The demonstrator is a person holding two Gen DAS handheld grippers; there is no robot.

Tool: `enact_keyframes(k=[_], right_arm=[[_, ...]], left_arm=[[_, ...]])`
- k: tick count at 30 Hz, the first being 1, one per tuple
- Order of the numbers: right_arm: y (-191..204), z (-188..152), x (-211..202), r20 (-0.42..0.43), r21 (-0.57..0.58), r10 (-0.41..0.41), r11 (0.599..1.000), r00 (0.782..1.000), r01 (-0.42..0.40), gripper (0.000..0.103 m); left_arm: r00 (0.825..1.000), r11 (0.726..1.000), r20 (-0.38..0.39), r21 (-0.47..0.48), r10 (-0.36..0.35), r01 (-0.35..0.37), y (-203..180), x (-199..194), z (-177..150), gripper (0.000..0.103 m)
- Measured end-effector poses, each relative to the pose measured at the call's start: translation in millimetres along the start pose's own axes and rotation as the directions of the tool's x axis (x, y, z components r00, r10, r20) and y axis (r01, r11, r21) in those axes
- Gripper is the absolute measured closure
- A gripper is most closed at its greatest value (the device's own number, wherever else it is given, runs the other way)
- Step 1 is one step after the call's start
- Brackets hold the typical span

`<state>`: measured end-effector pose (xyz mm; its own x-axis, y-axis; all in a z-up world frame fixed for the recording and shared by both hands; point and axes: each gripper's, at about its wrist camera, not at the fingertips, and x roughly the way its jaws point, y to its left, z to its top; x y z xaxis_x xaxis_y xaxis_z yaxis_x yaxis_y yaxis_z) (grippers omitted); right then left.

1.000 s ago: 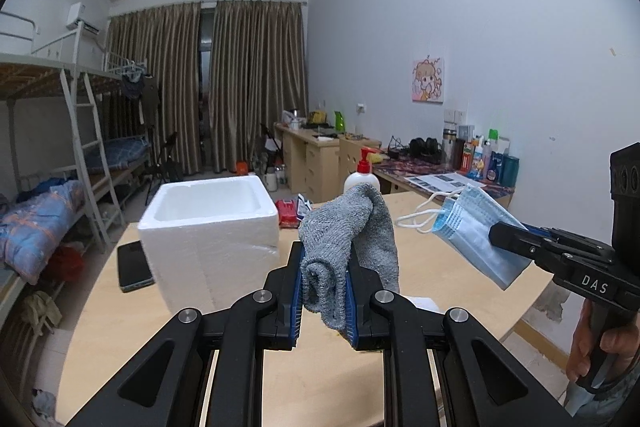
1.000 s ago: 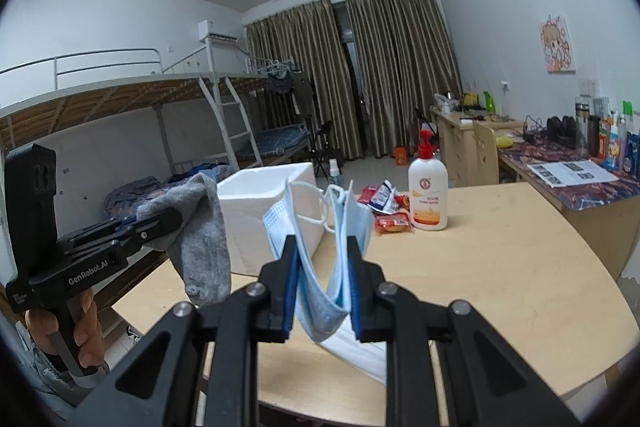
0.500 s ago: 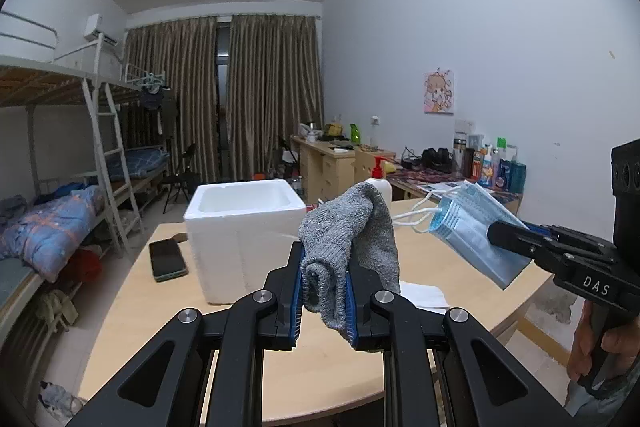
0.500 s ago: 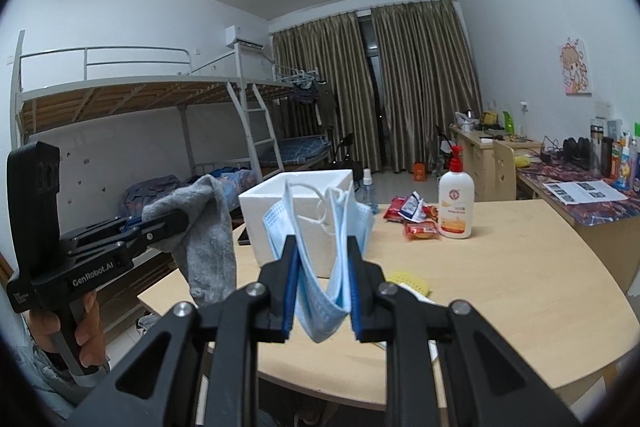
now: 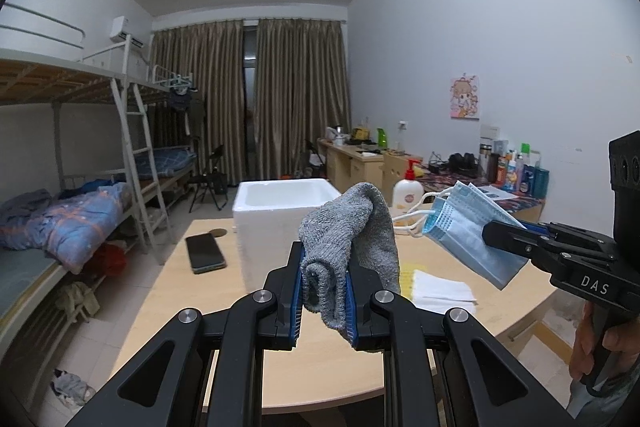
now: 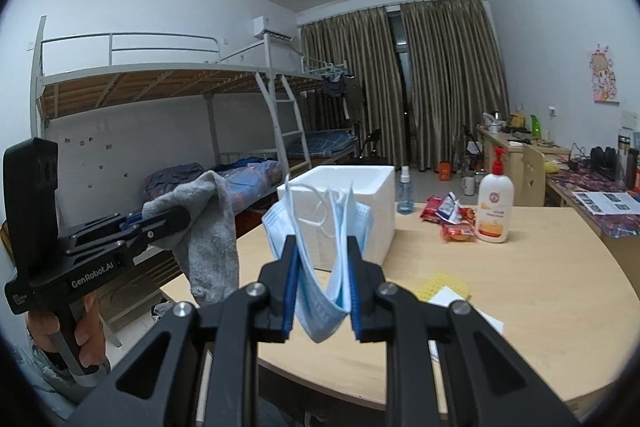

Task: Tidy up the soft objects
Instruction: 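Lift the sock and mask and carry both tools over the foam box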

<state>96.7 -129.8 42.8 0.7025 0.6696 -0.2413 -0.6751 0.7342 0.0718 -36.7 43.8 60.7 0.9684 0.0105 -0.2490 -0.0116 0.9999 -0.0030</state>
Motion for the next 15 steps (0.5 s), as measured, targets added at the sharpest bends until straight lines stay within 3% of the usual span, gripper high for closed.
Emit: enact_keyframes(k=[15], right_arm=[[2, 4, 53, -0.046, -0.005, 0.043, 0.999, 0.998, -0.043, 0.078]], left_arm=[[0.999, 0.999, -0.009, -0.030, 0.043, -0.043, 32, 24, 2, 0.085]])
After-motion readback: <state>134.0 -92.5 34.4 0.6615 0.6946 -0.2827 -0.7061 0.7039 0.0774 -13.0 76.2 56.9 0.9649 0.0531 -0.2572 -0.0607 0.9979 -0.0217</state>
